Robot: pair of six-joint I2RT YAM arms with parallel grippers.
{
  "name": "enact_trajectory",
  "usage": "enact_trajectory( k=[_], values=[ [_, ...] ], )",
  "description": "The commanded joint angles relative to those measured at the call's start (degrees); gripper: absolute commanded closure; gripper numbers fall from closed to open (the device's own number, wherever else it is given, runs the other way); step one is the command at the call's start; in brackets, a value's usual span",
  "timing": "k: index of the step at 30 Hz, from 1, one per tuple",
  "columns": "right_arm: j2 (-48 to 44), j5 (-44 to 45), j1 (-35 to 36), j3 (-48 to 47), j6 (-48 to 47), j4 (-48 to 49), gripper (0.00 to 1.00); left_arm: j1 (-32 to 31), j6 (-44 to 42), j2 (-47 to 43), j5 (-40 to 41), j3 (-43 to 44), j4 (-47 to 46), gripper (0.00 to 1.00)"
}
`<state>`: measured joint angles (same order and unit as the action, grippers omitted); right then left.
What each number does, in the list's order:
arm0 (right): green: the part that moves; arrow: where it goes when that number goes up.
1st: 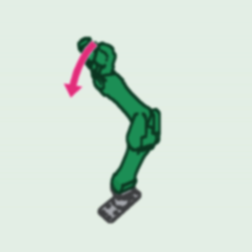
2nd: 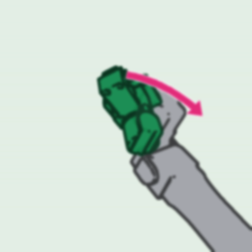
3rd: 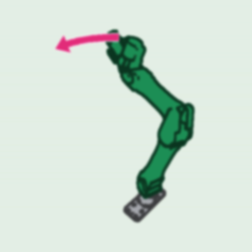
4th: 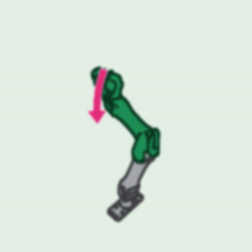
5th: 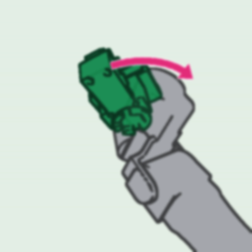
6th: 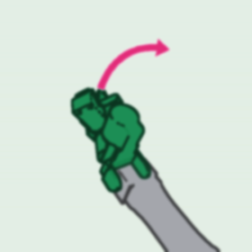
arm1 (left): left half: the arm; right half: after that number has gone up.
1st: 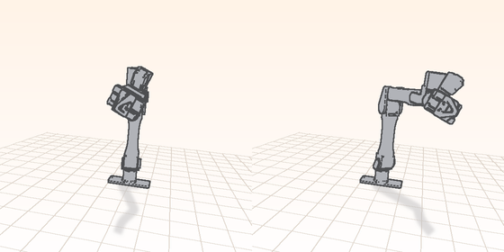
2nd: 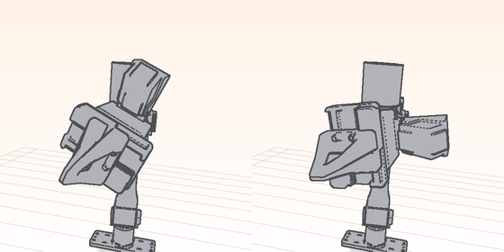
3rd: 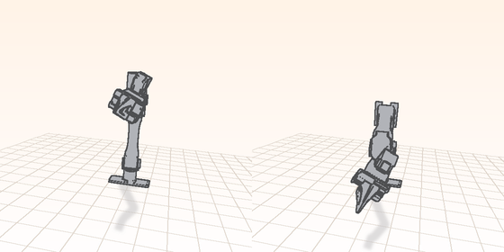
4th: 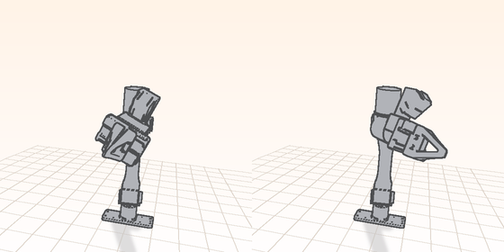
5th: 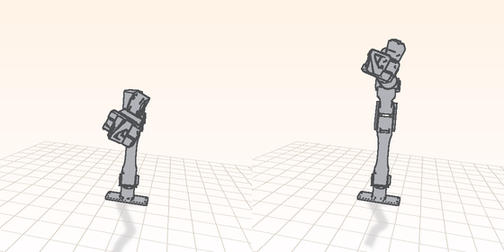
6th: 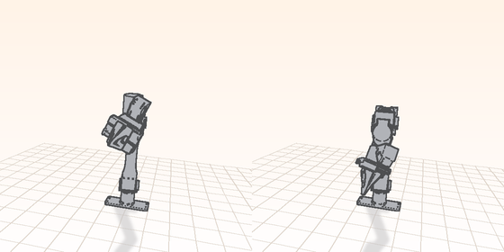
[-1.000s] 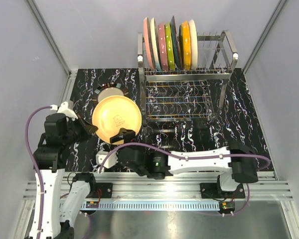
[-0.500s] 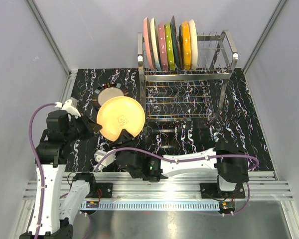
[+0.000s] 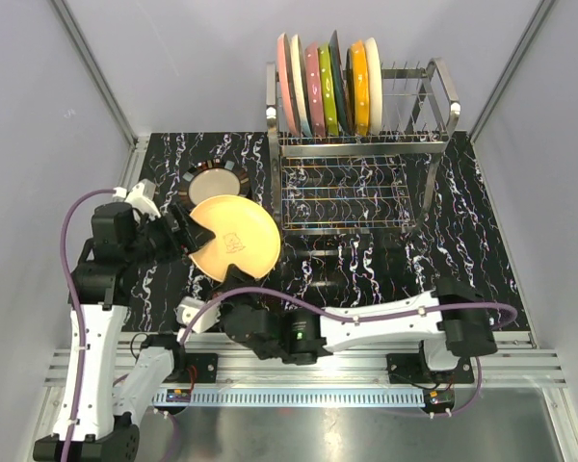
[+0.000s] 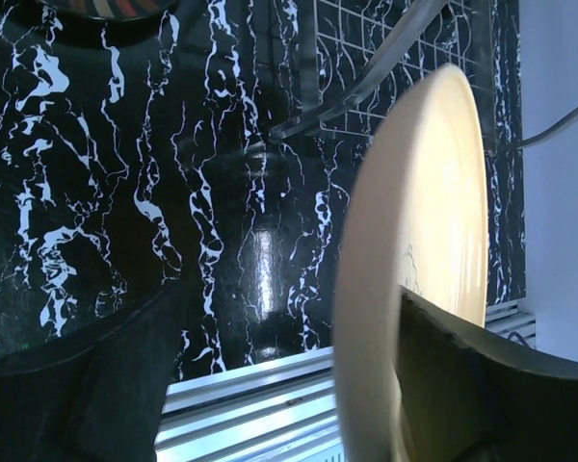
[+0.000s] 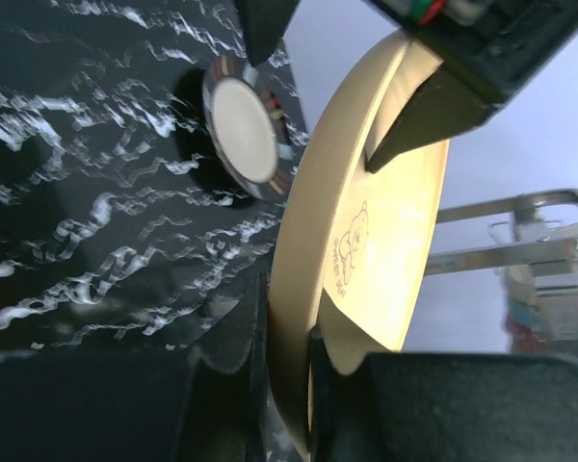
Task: Load the plates into the dish rack
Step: Pass the plate from the left arm to the right, then insert the plate into the dish rack
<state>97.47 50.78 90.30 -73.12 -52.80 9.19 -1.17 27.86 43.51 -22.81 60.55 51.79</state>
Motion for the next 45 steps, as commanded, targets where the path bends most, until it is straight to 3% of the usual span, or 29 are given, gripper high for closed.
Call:
enact_trajectory(
  k=[1, 2, 6, 10, 16, 24, 30, 33, 36, 41, 45],
  values=[
    [-7.11, -1.65, 0.14, -4.92, 14.52, -4.35, 1.00, -0.06, -0.96, -0.26, -1.10, 3.25, -0.90, 0.10],
    [-8.95, -2.26, 0.14, -4.92, 16.56, -6.71, 1.00, -0.06, -1.14, -0.26, -0.66, 3.51, -0.81, 0.01],
    [-13.26, -9.62, 0.14, -5.89, 26.67, -16.99, 1.00, -0.06, 0.26, -0.87, 5.82, 6.59, -0.20, 0.01],
    [-16.34, -17.37, 0.14, -6.42, 36.25, -26.05, 1.00, -0.06, 1.94, -0.97, 6.90, 11.41, -2.13, 0.01],
    [-17.93, -22.39, 0.14, -5.89, 41.80, -30.28, 1.00, -0.06, 3.08, 0.88, 3.38, 13.10, -6.08, 0.01],
    [-24.87, -26.01, 0.14, -10.89, 45.06, -32.92, 1.00, -0.06, 2.12, 0.00, 3.64, 6.86, -10.56, 0.01],
    [-26.28, -24.25, 0.14, -23.54, 38.48, -32.31, 1.00, -0.06, -0.26, -1.14, 6.10, -1.13, -13.47, 0.01],
    [-24.09, -20.47, 0.05, -30.66, 29.37, -30.47, 1.00, -0.06, -1.75, -0.79, 8.12, -4.65, -13.82, 0.01],
    [-22.15, -16.60, 0.23, -36.28, 20.50, -23.27, 1.00, -0.06, -3.15, -0.18, 10.23, -7.55, -13.91, 0.01],
    [-19.43, -11.15, -0.12, -39.02, 1.67, 1.59, 1.00, -0.06, -4.83, 1.05, 12.61, -10.01, -14.70, 0.01],
    [-16.79, -11.94, -1.26, -46.56, -9.32, 6.36, 1.00, -0.06, -5.00, 2.54, 12.44, -11.86, -16.10, 0.01]
  ],
)
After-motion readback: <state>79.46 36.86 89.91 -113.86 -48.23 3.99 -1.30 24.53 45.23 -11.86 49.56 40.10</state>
